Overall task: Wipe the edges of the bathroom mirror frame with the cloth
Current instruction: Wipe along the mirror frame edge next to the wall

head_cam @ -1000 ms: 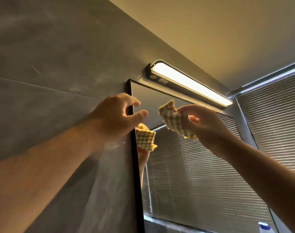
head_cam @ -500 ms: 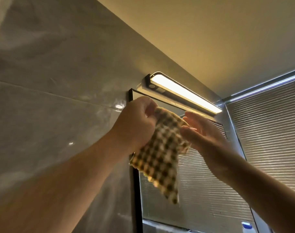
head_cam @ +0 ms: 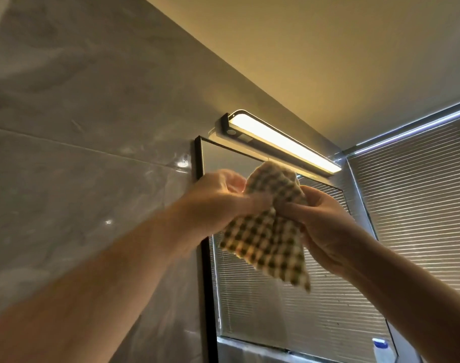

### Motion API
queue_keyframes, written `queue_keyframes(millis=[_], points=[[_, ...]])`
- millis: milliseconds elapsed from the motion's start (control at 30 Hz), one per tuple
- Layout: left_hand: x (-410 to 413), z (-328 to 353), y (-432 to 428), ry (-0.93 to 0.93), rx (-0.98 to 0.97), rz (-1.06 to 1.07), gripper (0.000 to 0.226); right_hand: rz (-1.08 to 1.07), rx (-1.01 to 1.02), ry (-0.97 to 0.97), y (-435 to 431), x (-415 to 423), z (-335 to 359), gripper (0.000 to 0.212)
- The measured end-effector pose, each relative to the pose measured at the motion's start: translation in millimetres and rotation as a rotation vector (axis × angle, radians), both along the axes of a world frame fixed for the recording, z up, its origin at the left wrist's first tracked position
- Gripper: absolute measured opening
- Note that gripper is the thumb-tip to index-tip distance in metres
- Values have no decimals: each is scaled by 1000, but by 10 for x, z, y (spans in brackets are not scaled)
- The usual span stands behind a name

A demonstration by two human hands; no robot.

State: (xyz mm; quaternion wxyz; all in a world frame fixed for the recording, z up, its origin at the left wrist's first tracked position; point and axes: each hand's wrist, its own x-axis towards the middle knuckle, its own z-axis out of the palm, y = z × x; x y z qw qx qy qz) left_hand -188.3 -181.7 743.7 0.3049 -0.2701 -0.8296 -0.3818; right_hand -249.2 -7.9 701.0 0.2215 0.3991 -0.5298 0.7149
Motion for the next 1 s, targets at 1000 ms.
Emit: queue_keyframes(millis=[1000], points=[[-197, -154, 141, 309, -175, 195, 27, -405, 208, 78, 182, -41, -192, 10]])
